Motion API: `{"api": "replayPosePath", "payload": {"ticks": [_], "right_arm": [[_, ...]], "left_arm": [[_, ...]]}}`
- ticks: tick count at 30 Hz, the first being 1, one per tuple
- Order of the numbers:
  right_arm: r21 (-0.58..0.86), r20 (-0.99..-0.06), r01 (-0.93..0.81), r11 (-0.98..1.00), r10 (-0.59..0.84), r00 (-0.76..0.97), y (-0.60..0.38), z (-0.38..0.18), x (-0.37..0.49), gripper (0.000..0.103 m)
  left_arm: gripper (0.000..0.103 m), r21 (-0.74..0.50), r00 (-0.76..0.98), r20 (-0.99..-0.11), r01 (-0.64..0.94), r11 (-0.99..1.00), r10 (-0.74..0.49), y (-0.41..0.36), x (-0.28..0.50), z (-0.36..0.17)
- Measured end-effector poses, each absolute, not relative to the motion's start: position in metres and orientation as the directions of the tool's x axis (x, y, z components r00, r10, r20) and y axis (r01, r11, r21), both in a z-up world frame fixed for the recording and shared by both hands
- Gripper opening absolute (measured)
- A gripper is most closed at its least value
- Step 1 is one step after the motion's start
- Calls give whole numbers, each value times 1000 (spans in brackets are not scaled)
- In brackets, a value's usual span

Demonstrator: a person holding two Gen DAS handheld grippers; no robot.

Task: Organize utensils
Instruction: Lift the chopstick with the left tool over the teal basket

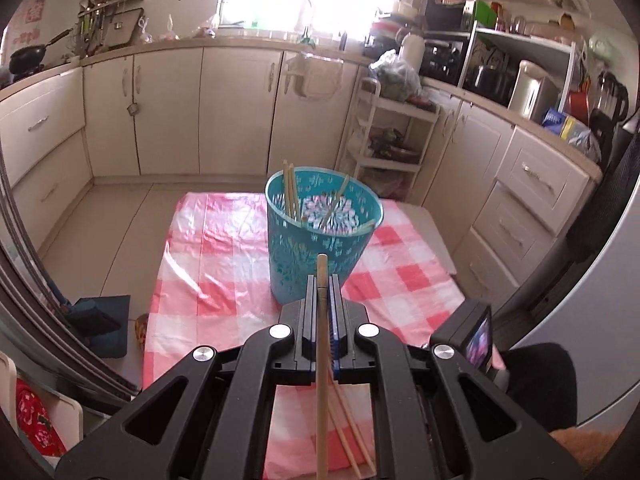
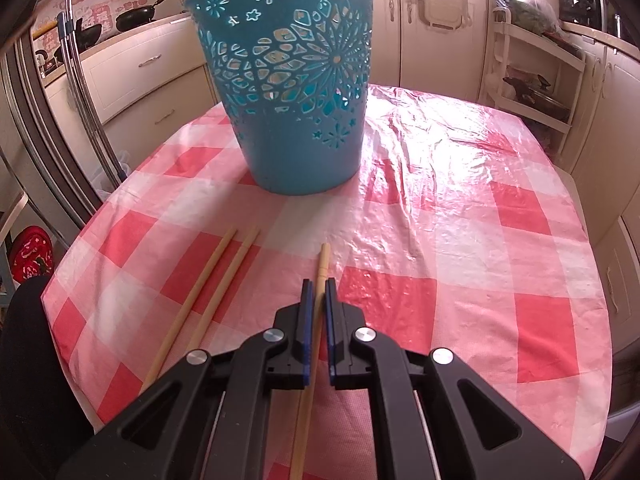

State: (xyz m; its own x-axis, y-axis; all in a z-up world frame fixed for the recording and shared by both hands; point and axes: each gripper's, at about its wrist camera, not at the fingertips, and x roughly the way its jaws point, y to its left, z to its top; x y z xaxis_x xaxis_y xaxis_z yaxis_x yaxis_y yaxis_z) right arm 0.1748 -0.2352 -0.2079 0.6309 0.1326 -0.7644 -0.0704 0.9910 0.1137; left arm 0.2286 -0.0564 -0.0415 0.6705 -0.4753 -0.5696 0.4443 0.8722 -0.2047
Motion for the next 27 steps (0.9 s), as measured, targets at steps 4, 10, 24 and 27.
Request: {"api": "replayPosePath", "payload": {"ticks": [4,10,24,27], "right_arm": [[118,-763,-71,990,136,632,-236,-208,175,6],[118,-763,-72,990,137,631,-236,-207,175,6],[114,-765,-81,990,140,628,-235,-208,177,7],[110,-766,-84,990,139,628,-234,-208,177,7]], "left_arm": [[5,-238,714,-486,447,863,-504,-56,246,-7],[5,-250,762,-396,447,859,-512,-73,276,24],[5,-275,878,-237,350,895,-416,-127,377,35],[5,-291,885,-249,320,902,-394,-133,396,18]]}}
